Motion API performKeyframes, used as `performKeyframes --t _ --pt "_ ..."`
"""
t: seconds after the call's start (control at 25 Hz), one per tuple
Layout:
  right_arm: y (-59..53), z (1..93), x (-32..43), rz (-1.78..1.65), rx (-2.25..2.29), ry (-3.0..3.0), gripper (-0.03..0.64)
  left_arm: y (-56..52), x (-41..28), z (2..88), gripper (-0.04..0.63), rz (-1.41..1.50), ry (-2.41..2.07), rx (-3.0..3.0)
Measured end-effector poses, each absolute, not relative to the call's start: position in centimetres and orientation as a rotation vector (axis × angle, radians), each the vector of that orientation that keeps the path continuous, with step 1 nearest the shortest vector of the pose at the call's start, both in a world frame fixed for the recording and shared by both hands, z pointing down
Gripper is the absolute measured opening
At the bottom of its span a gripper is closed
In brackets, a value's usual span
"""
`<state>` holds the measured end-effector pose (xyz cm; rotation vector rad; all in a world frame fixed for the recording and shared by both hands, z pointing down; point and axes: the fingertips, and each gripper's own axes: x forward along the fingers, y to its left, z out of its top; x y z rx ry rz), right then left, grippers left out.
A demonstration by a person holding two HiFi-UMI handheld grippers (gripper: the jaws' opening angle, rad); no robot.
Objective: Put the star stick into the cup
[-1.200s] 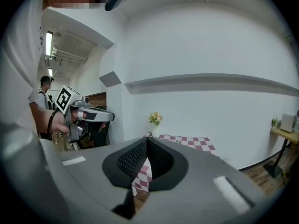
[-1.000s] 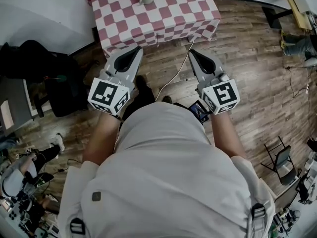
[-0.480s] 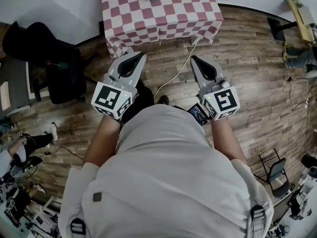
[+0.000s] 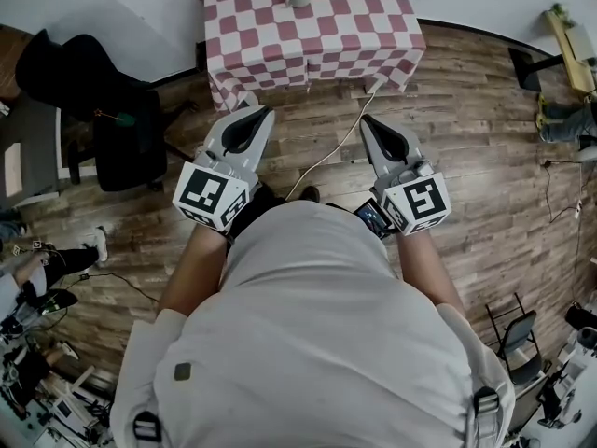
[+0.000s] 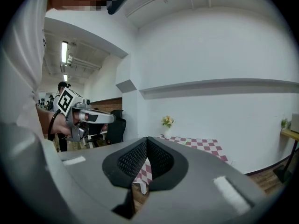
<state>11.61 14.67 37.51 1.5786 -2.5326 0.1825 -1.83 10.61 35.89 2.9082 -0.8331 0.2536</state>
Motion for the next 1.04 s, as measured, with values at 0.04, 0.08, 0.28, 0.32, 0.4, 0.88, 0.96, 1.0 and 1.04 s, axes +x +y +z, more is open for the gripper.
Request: performKeyframes --t 0.04,0.08,0.28,0.32,0.4,0.88,0.96,1.0,1.04 --pt "14.7 37.4 11.4 0.179 1.577 -2.536 0.009 10.6 -2.0 35.9 0.003 0.253 -0.836 2.907" --pt "14.7 37.3 11.3 0.177 1.575 -2.541 0.010 10.7 -2.1 35.8 0.003 0.252 -0.839 2.908" --pt "14.8 37.2 10.8 0.170 1.572 -2.547 0.009 10.8 -2.3 35.6 0.003 0.245 -0.832 2.914" --pt "14.9 37.2 10.7 0.169 1.575 -2.546 0.010 10.9 -2.4 35.6 0.003 0.245 -0.828 2.915" --pt "15.0 37.1 10.4 0.166 1.581 -2.545 0.009 10.8 -2.5 35.6 0.003 0.241 -0.825 2.915" --pt "15.1 36.4 9.5 0.145 1.599 -2.530 0.009 10.7 -3.2 35.2 0.003 0.219 -0.805 2.929" --pt "15.0 36.6 9.4 0.147 1.603 -2.528 0.009 10.6 -3.4 35.1 0.003 0.218 -0.804 2.929" --pt "15.0 36.6 9.3 0.147 1.604 -2.528 0.009 10.5 -3.5 35.0 0.003 0.218 -0.804 2.929" --pt "14.9 36.5 9.2 0.148 1.604 -2.528 0.009 10.4 -3.6 35.0 0.003 0.218 -0.803 2.929"
